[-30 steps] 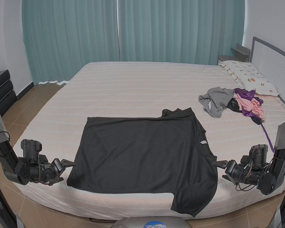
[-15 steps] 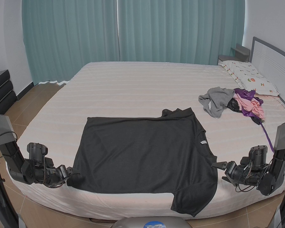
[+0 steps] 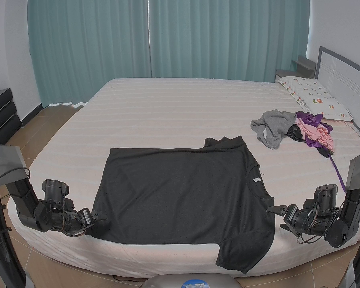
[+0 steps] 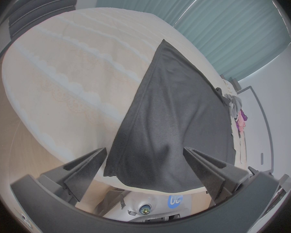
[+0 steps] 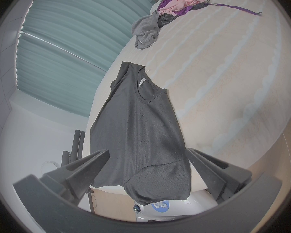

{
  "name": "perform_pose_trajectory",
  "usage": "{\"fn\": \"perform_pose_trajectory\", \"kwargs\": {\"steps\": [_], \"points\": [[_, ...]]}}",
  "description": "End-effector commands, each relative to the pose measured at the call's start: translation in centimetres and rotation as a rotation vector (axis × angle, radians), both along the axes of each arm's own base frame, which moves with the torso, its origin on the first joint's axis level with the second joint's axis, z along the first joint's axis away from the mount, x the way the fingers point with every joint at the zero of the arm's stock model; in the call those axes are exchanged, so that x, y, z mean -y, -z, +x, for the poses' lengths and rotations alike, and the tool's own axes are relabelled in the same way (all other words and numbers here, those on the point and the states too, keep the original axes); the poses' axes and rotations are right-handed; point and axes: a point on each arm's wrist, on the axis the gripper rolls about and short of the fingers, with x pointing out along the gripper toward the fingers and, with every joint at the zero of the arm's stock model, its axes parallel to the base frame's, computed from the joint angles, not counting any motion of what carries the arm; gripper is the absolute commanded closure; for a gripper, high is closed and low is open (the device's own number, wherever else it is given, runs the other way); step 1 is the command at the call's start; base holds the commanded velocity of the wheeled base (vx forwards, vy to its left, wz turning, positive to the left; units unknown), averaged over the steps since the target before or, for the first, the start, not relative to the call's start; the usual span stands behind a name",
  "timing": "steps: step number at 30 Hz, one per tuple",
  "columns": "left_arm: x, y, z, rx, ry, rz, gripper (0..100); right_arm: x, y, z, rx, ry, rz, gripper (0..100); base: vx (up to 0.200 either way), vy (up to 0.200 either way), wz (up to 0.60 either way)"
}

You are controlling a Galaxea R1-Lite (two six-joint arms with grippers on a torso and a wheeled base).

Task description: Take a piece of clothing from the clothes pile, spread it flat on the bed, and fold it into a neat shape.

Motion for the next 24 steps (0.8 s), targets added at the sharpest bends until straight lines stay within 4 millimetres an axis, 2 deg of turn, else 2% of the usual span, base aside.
{"fn": "perform_pose_trajectory", "kwargs": {"steps": [1,14,15,24], "points": [[0.68,0.72,0.04,-0.022,0.006,0.036,0,-0.02,-0.08,-0.04,0.003,-0.001,0.0,0,0.0,0.0,0.0],[1.02,1.14,-0.02,-0.032,0.021,0.088,0,-0.02,-0.13,0.0,0.006,-0.002,-0.001,0,0.0,0.0,0.0],[1.06,1.14,-0.02,-0.032,0.023,0.088,100,-0.02,-0.13,0.0,0.006,-0.002,-0.001,0,0.0,0.0,0.0],[0.85,1.05,-0.39,-0.04,-0.002,0.097,100,-0.01,0.04,-0.03,0.001,-0.001,-0.01,0,0.0,0.0,0.0]]}}
